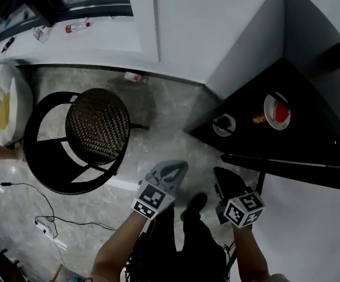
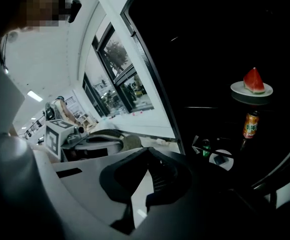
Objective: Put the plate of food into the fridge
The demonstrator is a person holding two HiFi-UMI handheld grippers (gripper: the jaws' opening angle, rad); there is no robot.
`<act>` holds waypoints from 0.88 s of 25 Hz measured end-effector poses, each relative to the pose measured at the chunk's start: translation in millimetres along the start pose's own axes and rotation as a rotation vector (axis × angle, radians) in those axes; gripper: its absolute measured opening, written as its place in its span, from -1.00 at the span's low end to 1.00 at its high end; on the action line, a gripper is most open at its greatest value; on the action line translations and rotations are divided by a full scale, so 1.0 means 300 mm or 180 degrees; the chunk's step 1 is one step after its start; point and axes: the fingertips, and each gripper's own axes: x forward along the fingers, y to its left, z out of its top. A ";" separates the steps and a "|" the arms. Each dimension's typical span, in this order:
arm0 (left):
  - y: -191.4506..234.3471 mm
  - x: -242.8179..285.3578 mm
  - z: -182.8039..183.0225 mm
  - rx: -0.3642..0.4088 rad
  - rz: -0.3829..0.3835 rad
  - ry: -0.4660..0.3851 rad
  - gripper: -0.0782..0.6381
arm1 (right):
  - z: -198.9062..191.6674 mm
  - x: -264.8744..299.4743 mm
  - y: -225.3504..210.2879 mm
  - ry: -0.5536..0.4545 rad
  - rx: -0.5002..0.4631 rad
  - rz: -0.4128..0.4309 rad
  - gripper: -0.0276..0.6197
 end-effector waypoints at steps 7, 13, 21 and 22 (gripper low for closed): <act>-0.053 -0.123 0.171 0.0008 -0.0049 -0.0078 -0.75 | 0.048 -0.052 0.178 0.0190 -0.0156 0.0343 -0.85; -0.091 -0.213 0.269 0.0052 -0.0005 -0.0122 -0.75 | 0.163 -0.093 0.287 0.0156 -0.0338 0.0449 -0.85; -0.125 -0.271 0.403 0.0106 -0.0019 -0.0250 -0.75 | 0.297 -0.170 0.377 0.0017 -0.0600 0.0530 -0.85; -0.139 -0.274 0.422 0.0077 -0.0057 -0.0300 -0.75 | 0.298 -0.187 0.378 0.0026 -0.0629 0.0501 -0.85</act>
